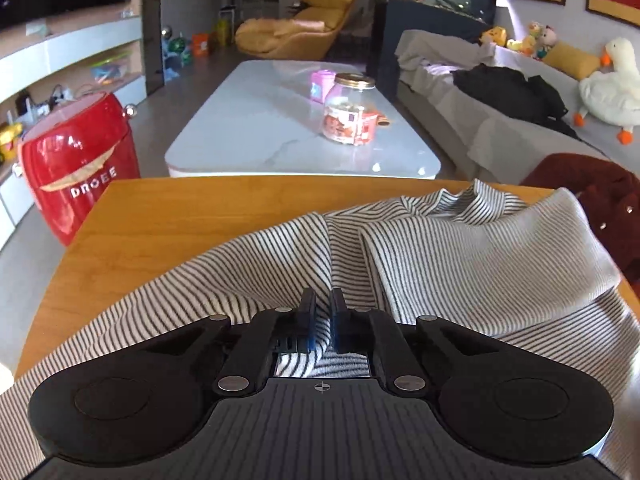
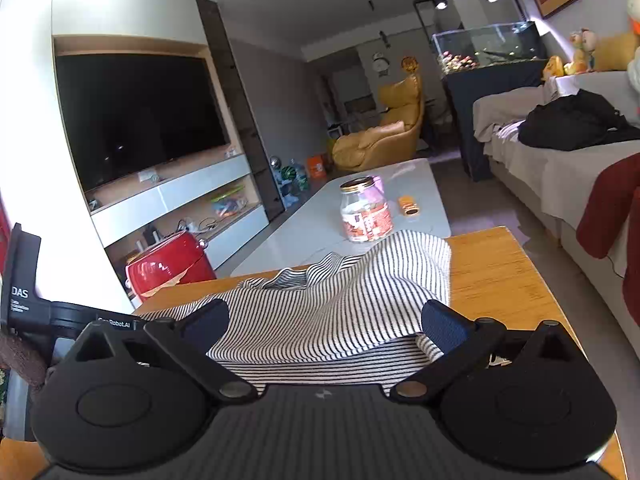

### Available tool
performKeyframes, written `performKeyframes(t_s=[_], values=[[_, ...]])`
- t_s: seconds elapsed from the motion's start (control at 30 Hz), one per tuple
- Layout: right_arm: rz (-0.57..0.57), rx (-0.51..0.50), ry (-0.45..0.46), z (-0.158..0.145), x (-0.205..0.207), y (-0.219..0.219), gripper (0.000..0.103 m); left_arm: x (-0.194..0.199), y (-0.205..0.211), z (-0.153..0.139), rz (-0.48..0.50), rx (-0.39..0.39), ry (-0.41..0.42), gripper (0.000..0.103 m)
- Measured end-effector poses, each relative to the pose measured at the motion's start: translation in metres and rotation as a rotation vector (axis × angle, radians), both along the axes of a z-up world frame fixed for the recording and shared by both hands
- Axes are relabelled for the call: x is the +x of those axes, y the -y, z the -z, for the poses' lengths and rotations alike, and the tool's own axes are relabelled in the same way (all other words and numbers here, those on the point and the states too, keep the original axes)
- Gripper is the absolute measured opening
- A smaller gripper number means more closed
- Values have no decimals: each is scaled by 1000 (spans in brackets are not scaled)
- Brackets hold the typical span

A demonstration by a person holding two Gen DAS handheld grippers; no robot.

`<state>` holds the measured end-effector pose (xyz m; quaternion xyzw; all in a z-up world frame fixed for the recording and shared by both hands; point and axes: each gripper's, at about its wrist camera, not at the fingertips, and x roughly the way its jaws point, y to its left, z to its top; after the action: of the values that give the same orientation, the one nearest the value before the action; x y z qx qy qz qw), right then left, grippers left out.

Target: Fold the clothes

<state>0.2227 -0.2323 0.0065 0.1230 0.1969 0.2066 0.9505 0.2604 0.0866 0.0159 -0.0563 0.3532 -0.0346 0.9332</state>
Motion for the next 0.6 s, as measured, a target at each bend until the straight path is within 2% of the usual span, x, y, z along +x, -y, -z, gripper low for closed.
performKeyframes(t_s=[0.03, 0.1, 0.2, 0.3, 0.33, 0.4, 0.47, 0.5, 0.6], values=[[-6, -11, 2, -4, 6, -3, 103, -5, -2, -3, 10, -32, 7, 21], [-13, 20, -24, -9, 28, -7, 103, -19, -3, -9, 38, -84, 28, 43], [-22, 70, -65, -17, 62, -12, 103, -39, -4, -14, 67, -125, 36, 59], [-54, 134, -304, 13, 104, -19, 103, -59, -20, -13, 31, -205, 8, 72], [-42, 119, -294, 23, 105, -23, 103, -65, -28, -12, 10, -247, -7, 73], [-52, 73, -255, 23, 97, -30, 103, -75, -48, -9, -27, -329, -36, 73], [-50, 51, -244, 23, 91, -36, 103, -85, -68, -7, -70, -374, -45, 73], [-50, 50, -244, 23, 90, -37, 103, -91, -77, -7, -92, -373, -37, 73], [-50, 45, -245, 23, 88, -39, 103, -109, -99, -12, -171, -306, 5, 73]])
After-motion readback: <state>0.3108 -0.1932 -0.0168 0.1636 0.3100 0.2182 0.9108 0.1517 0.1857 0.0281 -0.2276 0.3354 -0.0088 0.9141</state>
